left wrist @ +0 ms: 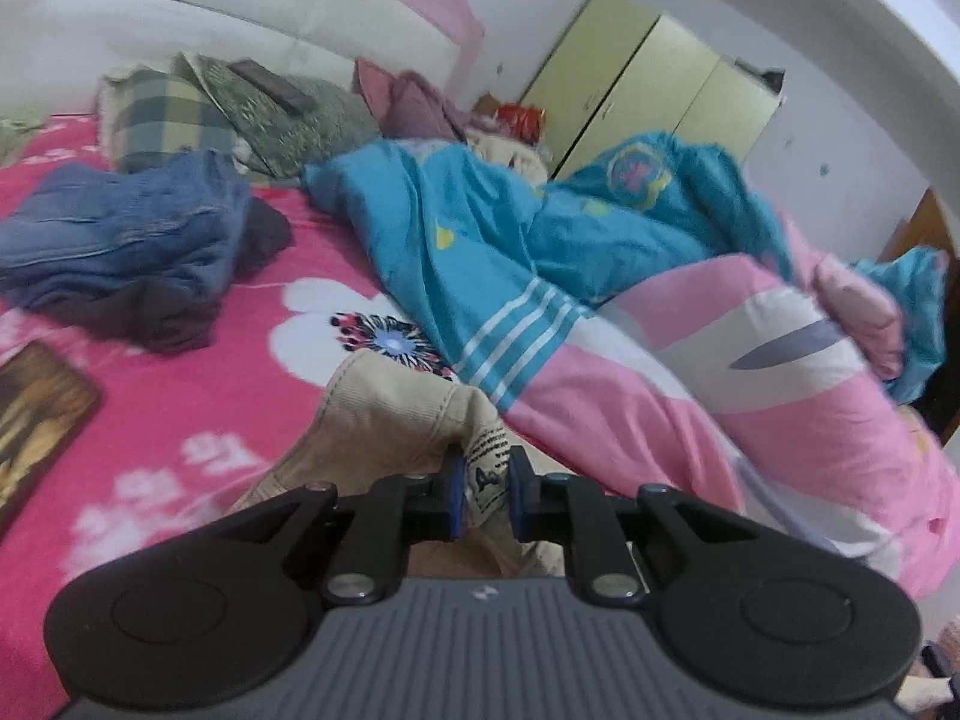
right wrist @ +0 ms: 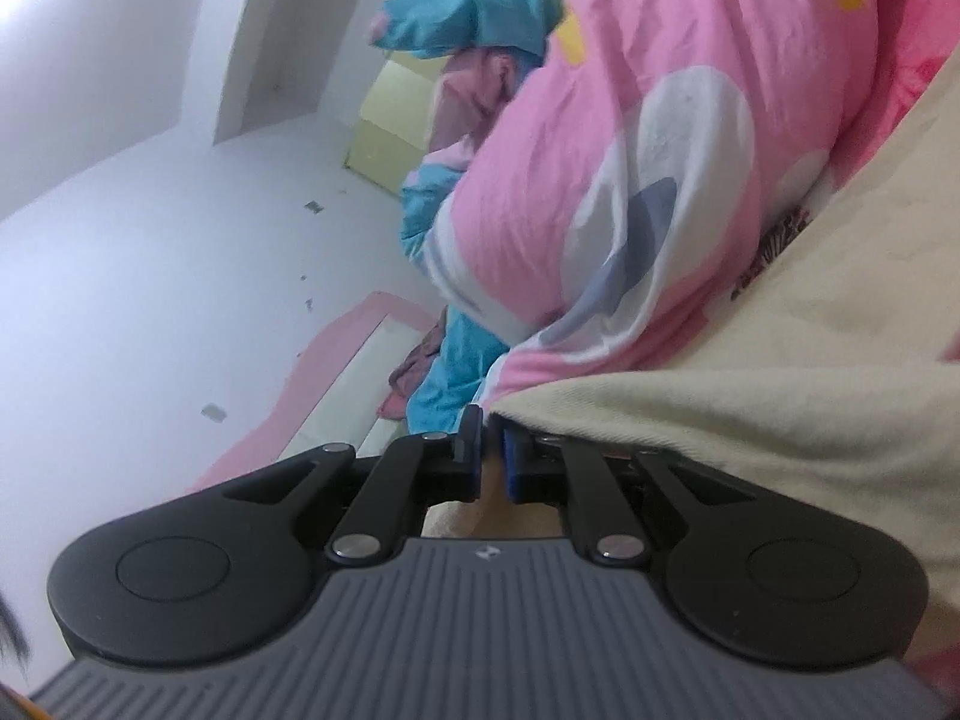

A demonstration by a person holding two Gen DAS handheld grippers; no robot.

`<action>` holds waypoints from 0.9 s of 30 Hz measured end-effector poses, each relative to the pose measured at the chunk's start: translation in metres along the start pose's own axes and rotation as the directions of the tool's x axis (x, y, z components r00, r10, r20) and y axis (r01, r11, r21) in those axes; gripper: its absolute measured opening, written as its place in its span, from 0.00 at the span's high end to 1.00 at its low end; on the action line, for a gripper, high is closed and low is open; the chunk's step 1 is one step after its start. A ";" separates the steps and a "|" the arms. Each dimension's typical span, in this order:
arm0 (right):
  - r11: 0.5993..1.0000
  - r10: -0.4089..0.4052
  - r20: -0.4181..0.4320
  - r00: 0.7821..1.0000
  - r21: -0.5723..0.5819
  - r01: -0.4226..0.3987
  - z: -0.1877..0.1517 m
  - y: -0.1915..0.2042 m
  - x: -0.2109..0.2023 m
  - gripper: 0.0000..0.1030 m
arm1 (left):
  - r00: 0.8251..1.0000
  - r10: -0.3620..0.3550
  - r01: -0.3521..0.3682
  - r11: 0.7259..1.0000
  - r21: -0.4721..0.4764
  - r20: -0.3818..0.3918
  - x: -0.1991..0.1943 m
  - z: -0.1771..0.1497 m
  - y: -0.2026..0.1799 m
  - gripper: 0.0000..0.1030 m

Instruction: Fold clothes

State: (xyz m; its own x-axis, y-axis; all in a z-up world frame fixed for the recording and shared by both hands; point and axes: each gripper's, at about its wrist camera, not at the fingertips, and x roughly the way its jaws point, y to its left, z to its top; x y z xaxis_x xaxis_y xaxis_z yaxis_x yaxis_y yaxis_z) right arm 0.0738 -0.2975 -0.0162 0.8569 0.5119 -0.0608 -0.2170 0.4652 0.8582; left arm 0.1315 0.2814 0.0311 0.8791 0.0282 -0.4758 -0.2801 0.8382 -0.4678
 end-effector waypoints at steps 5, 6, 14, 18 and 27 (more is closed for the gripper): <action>0.996 -0.046 -0.029 0.999 0.075 0.048 0.025 -0.041 0.055 0.95 | 0.996 0.039 -0.037 0.999 0.027 -0.079 0.073 0.002 -0.008 0.85; 0.993 -0.064 -0.037 0.997 0.092 0.068 0.028 -0.052 0.065 0.95 | 0.994 0.037 -0.035 0.999 0.022 -0.105 0.087 -0.001 -0.007 0.83; 0.918 -0.151 -0.213 0.965 0.331 0.217 0.033 -0.145 0.120 0.69 | 0.994 -0.097 0.087 0.985 -0.150 -0.056 0.098 -0.007 0.023 0.30; 0.886 -0.048 -0.155 0.987 0.449 0.114 0.037 -0.146 0.105 0.34 | 0.993 -0.119 0.116 0.977 -0.178 -0.006 0.060 0.003 0.031 0.26; 0.885 0.149 -0.254 0.956 0.466 -0.014 -0.007 -0.059 0.054 0.19 | 0.973 -0.067 0.027 0.983 -0.183 -0.219 -0.044 0.029 0.054 0.29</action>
State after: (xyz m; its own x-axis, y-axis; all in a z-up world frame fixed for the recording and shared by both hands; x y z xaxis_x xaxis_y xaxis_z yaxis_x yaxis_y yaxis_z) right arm 0.1302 -0.2925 -0.0739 0.6681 0.7417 -0.0599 0.0138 0.0682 0.9976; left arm 0.0883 0.3410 0.0482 0.7902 -0.1482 -0.5946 -0.3223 0.7247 -0.6090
